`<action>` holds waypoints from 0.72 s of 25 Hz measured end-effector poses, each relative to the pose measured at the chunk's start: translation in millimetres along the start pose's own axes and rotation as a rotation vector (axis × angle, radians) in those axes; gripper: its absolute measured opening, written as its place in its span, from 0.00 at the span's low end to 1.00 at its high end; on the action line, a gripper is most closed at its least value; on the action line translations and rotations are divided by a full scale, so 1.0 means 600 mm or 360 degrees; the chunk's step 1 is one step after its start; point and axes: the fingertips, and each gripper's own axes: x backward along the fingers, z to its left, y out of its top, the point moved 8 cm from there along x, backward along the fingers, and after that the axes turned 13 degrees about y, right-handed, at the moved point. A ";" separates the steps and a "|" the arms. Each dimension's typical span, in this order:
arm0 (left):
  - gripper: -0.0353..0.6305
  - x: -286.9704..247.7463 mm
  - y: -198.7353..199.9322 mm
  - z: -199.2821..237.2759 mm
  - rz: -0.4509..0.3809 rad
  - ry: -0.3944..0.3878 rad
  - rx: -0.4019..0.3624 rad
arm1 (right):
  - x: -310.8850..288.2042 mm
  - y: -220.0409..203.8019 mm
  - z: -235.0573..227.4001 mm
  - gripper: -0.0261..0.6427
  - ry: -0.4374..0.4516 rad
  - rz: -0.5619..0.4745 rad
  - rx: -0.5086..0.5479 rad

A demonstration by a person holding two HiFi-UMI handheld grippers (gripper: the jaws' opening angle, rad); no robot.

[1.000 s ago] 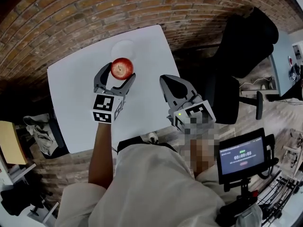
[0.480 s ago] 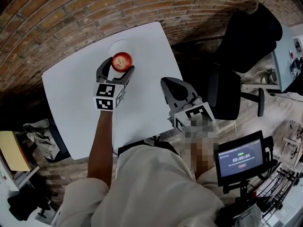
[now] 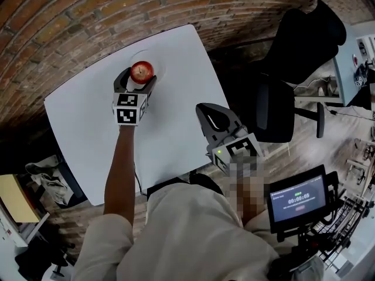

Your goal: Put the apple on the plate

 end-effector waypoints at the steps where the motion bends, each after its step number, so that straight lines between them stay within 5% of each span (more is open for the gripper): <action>1: 0.63 -0.009 -0.003 0.001 0.0014 -0.0006 -0.0022 | -0.001 -0.001 0.001 0.04 -0.0001 0.0006 -0.0004; 18: 0.63 -0.083 -0.031 -0.004 0.0074 0.0003 -0.0094 | -0.005 -0.016 -0.014 0.04 -0.0054 0.0059 -0.0058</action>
